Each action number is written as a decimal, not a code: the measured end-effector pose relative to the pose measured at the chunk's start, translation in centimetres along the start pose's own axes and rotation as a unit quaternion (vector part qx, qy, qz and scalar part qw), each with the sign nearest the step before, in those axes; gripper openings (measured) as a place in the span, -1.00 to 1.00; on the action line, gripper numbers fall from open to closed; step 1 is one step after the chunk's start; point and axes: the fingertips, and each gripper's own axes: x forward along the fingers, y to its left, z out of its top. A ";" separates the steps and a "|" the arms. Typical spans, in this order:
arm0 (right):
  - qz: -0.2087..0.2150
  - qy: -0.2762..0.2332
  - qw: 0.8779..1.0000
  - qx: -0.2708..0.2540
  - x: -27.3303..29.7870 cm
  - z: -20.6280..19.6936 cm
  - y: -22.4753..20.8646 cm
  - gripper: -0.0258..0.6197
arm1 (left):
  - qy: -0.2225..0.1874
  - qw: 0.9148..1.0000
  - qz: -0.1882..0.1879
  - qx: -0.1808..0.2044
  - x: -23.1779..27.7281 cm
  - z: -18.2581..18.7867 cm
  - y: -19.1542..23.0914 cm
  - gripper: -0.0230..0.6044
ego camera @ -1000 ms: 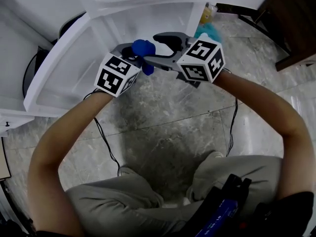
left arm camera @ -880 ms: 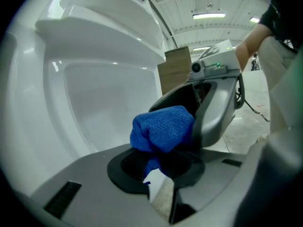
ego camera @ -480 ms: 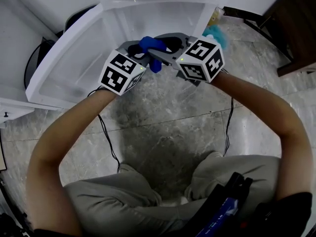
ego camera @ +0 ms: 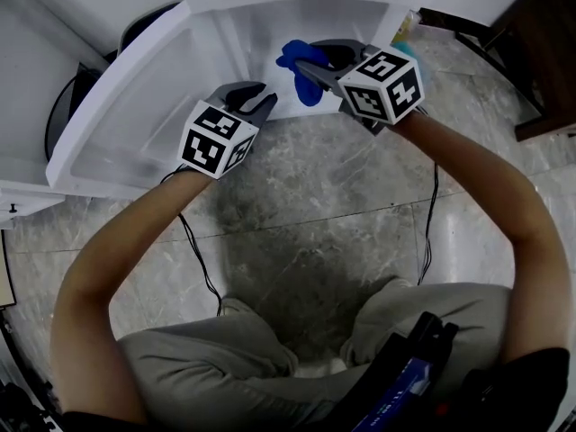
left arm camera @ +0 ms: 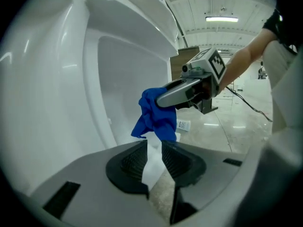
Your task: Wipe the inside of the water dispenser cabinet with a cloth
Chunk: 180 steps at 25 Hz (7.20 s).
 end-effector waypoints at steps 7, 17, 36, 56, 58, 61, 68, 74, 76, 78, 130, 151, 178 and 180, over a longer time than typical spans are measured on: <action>0.000 0.025 0.999 -0.028 4.1 -1.8 -0.5 -0.59 | -0.003 1.000 -0.020 0.009 0.4 -1.3 -0.5 -0.90; -0.007 0.102 0.986 -0.132 12.7 -6.4 -1.4 -0.59 | 0.019 0.997 -0.056 -0.051 0.7 -6.2 -0.3 -0.90; -0.017 0.190 0.941 -0.278 18.2 -9.0 -3.8 -0.59 | 0.008 0.986 -0.090 -0.137 0.1 -9.1 -0.2 -0.90; 0.003 0.180 0.922 -0.342 17.5 -9.6 -2.2 -0.59 | 0.023 0.985 -0.107 -0.135 0.2 -10.5 -0.7 -0.90; 0.003 0.180 0.922 -0.342 17.7 -9.7 -2.3 -0.59 | 0.025 0.984 -0.111 -0.136 0.3 -10.7 -1.0 -0.90; -0.017 0.180 0.921 -0.344 18.6 -9.4 -3.7 -0.59 | 0.031 0.984 -0.116 -0.131 0.1 -11.2 -1.5 -0.90; -0.047 0.202 0.927 -0.314 19.4 -9.0 -5.1 -0.60 | 0.028 0.983 -0.117 -0.140 -0.2 -10.3 -1.6 -0.90; -0.073 0.110 0.962 -0.241 15.1 -5.2 -3.6 -0.60 | 0.009 0.985 -0.117 -0.126 0.4 -7.2 -1.7 -0.90; -0.092 0.071 0.970 -0.212 13.5 -3.1 -3.6 -0.60 | 0.007 0.984 -0.116 -0.134 0.5 -6.5 -1.9 -0.90; -0.111 0.036 0.976 -0.185 12.1 -1.0 -3.8 -0.60 | 0.002 0.983 -0.122 -0.140 0.6 -5.7 -2.6 -0.90; -0.211 -0.250 0.943 -0.055 8.5 13.5 -6.1 -0.60 | 0.001 0.975 -0.143 -0.168 0.4 -4.6 -5.5 -0.90; -0.121 -0.210 0.970 -0.017 7.0 11.7 -3.1 -0.59 | 0.002 0.983 -0.120 -0.140 0.2 -4.0 -3.7 -0.90; -0.029 0.068 0.996 -0.053 -4.4 -5.4 -1.6 -0.60 | -0.027 0.997 -0.072 -0.020 3.2 1.4 -1.6 -0.90; -0.031 0.077 0.995 -0.056 -4.5 -6.0 -2.2 -0.60 | -0.023 0.997 -0.072 -0.019 3.2 1.2 -1.8 -0.90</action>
